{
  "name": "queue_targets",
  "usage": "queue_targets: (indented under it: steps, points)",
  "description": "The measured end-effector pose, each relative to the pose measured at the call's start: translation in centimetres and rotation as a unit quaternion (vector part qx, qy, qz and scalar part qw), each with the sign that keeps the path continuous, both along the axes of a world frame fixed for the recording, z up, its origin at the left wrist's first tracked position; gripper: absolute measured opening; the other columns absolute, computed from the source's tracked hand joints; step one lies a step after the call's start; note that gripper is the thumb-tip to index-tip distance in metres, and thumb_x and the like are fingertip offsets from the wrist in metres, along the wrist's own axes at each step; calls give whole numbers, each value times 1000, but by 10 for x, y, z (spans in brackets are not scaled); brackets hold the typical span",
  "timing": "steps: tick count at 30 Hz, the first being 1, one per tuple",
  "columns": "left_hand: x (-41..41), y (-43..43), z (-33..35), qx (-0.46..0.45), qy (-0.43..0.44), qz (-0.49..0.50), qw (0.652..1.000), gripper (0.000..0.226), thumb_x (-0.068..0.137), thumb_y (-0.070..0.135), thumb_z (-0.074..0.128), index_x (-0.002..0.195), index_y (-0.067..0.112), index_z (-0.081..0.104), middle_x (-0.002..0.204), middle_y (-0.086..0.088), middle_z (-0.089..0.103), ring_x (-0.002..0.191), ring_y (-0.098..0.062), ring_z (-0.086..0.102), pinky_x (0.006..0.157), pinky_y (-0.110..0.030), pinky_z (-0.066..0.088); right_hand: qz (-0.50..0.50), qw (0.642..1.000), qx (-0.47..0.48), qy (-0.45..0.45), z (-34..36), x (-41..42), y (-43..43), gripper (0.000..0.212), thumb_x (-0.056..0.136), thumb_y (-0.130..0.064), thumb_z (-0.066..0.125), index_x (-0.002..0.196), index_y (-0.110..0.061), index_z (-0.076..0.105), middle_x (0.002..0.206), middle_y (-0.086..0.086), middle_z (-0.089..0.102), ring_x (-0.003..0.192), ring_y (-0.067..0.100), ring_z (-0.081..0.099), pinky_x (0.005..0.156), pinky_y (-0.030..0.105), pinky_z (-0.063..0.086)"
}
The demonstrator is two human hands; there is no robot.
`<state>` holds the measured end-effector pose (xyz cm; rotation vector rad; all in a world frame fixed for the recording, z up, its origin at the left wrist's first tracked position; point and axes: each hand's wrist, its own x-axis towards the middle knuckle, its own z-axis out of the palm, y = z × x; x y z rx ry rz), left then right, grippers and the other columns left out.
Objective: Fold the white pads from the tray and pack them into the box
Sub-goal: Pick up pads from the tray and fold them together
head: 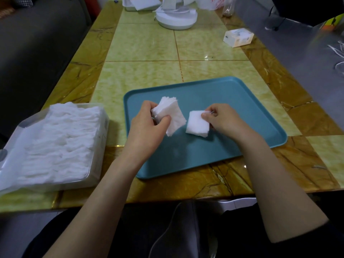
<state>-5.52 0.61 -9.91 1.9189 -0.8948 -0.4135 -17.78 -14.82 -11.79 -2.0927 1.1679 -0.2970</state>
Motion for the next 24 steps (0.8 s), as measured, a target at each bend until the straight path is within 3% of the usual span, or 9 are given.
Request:
queue_targets:
  steps: [3,6,9,11,13,14,16,20,24]
  points:
    - [0,1,0,3,2,-1,1000,12,90,16,58,94,17,46,73,8,50,60,-5,45,50,-10,36,-5,998,-26,61,-9,0,2,18,90,-22,56,102,-9,61,89,3,55,89,21,52,68,26,33]
    - [1,1,0,4,2,-2,1000,12,90,17,58,94,16,46,73,8,50,60,-5,45,50,-9,36,-3,996,-50,74,-10,1,5,25,89,-21,57,109,-6,56,104,11,57,103,28,53,77,29,37]
    - [1,1,-1,5,1,0,1000,12,89,17,58,94,17,46,73,8,51,62,-4,46,50,-10,36,4,991,-74,109,-8,0,7,34,89,-25,57,120,-10,52,119,12,50,109,29,50,86,33,38]
    - [1,1,-2,6,0,-2,1000,13,89,17,58,94,17,46,74,8,51,62,-5,47,50,-10,36,6,989,-82,120,-7,1,7,27,88,-24,57,112,-13,59,118,12,52,106,30,52,81,33,38]
    - [2,0,-3,7,-1,-1,1000,13,89,17,58,94,17,46,74,8,51,62,-5,47,50,-10,36,14,989,-89,114,-5,2,8,6,84,-21,56,86,-18,61,109,14,58,99,31,54,71,30,36]
    - [2,0,-3,7,-1,-1,1000,13,89,17,58,94,17,46,74,8,51,62,-5,47,50,-10,36,21,990,-91,110,-4,2,10,7,83,-19,55,76,-21,57,103,13,60,96,30,54,68,29,34]
    - [2,-1,-3,10,-3,0,1000,13,89,17,58,93,17,46,73,8,51,61,-5,46,50,-10,36,33,990,-88,110,-2,1,12,7,84,-18,54,77,-20,55,95,8,61,92,28,54,67,30,35]
    - [5,2,-3,19,-32,15,999,13,89,18,57,95,18,45,72,9,51,63,-5,47,49,-15,35,21,998,-42,-39,1,4,13,7,87,-17,57,89,-20,51,84,2,57,82,22,56,69,29,41]
    - [10,3,-5,18,-57,35,998,15,89,19,57,98,18,45,75,11,52,66,-3,49,56,-21,37,93,961,149,-215,26,2,26,24,86,-2,62,101,-15,48,83,3,62,73,11,60,62,22,51]
